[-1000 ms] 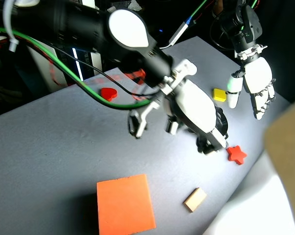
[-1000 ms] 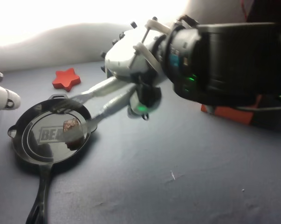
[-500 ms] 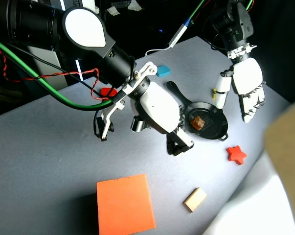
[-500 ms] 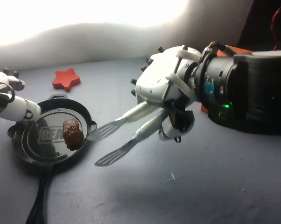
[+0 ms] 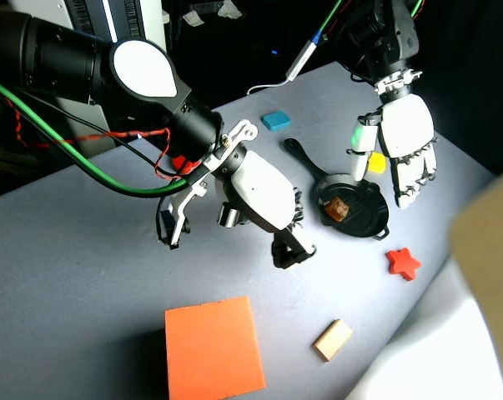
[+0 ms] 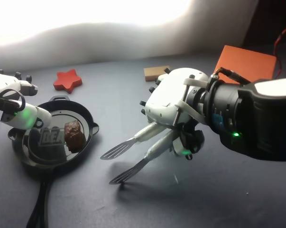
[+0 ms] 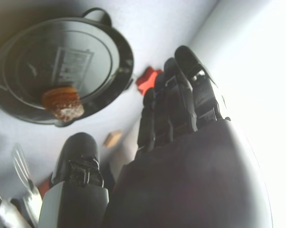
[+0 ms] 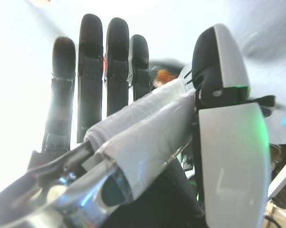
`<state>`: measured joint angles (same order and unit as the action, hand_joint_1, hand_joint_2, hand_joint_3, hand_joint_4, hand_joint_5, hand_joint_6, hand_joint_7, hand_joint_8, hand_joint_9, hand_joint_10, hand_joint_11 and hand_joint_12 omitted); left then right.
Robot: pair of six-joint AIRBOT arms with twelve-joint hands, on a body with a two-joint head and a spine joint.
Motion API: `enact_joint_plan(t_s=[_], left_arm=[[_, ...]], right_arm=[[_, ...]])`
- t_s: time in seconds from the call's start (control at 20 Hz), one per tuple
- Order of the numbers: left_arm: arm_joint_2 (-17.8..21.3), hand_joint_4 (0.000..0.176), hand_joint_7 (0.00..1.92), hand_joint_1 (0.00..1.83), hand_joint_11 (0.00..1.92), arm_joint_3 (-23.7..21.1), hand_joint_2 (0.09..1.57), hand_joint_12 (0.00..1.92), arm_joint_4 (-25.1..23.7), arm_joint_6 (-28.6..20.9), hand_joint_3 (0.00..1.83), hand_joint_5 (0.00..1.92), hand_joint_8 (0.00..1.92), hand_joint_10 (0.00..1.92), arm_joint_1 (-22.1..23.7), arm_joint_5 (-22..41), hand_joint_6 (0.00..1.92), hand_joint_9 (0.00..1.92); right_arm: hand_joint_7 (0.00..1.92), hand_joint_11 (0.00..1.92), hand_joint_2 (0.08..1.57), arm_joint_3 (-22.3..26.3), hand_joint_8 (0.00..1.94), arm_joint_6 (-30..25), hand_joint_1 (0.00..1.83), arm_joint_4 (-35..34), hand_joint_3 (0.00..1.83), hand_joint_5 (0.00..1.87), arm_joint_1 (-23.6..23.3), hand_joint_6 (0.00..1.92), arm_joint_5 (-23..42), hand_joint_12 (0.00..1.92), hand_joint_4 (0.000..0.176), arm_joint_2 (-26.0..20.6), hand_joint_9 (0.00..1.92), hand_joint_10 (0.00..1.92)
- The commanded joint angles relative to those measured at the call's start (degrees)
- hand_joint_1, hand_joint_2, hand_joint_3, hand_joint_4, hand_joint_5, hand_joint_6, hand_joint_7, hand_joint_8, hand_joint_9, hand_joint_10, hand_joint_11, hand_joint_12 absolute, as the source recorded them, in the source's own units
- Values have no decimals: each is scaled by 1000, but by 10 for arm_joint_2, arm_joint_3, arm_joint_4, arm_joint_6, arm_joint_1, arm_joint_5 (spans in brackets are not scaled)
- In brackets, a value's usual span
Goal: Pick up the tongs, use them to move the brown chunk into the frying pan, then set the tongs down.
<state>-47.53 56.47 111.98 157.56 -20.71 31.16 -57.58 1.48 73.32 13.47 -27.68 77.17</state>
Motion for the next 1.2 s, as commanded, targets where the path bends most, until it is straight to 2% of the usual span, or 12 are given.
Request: enact_joint_plan(t_s=[0.0, 0.2, 0.5, 0.6, 0.65, 0.7, 0.75, 0.9, 1.0, 1.05, 1.1, 1.15], left_arm=[[8, 0, 184, 44, 0, 1, 1342, 953, -24, 3, 1, 119, 1, 3, 7, 9, 3, 235], [8, 0, 193, 46, 0, 0, 1339, 929, -23, 2, 0, 112, 1, 3, 7, 14, 3, 236], [8, 0, 199, 72, 0, 0, 1335, 877, -22, 2, 0, 113, 7, 15, 9, 15, 8, 249], [8, 10, 195, 90, 0, 0, 1334, 912, -22, 2, 0, 111, 3, 11, 9, 16, 3, 249], [8, 10, 195, 90, 0, 0, 1334, 912, -22, 2, 0, 111, 3, 11, 9, 16, 3, 249], [8, 8, 206, 71, 0, 0, 1332, 929, -22, 2, 0, 118, 7, 15, 9, 16, 5, 263], [8, 8, 206, 71, 0, 0, 1332, 929, -22, 2, 0, 118, 7, 15, 9, 16, 5, 263], [8, 8, 210, 50, 0, -1, 1331, 942, -22, 2, 0, 111, 4, 15, 9, 16, 1, 266], [8, 6, 196, 85, 0, -2, 1337, 919, -19, 2, 1, 110, 1, 7, 10, 18, 1, 249], [8, 4, 218, 93, 0, -2, 1334, 948, -16, 2, 0, 134, 7, 13, 13, 19, 9, 265], [8, 0, 248, 18, 0, -3, 1336, 1038, -15, 3, 1, 164, 14, 23, 15, 21, 19, 293], [8, 0, 248, 18, 0, -4, 1336, 1038, -15, 3, 1, 164, 14, 23, 19, 25, 19, 293]], right_arm=[[778, 120, 1067, 2, 0, -2, 925, 33, 0, 649, -4, 4, 13, 1327, 0, -4, 730, 9], [652, 7, 1052, 2, 0, -38, 840, 68, 0, 538, 2, 0, 12, 1290, 0, -4, 602, 0], [386, 0, 999, 5, 0, -53, 743, 78, 0, 282, 21, 0, 14, 930, 0, -14, 369, 0], [219, 0, 957, 10, 1, -52, 700, 78, 0, 120, 28, 0, 14, 688, 0, -21, 218, 0], [219, 0, 957, 15, 1, -51, 700, 78, 0, 120, 29, 0, 14, 688, 0, -25, 218, 0], [99, 0, 918, 26, 7, -50, 706, 78, 0, 47, 32, 2, 14, 368, 0, -33, 106, 5], [99, 0, 918, 38, 7, -50, 706, 78, 0, 47, 33, 2, 14, 368, 0, -42, 106, 5], [44, 0, 883, 68, 4, -50, 658, 78, 0, 0, 31, 0, 8, 106, 0, -66, 49, 4], [34, 0, 904, 90, 2, -53, 577, 77, 4, 0, 21, 0, 2, 60, 0, -87, 38, 0], [56, 0, 926, 110, 2, -53, 522, 75, 6, 0, 12, 0, -1, 131, 0, -107, 56, 4], [135, 0, 977, 126, 2, -53, 398, 64, 8, 67, 4, 9, -1, 343, 0, -123, 128, 15], [135, 0, 977, 141, 2, -50, 398, 43, 8, 67, -6, 9, -2, 343, 0, -141, 128, 15]])
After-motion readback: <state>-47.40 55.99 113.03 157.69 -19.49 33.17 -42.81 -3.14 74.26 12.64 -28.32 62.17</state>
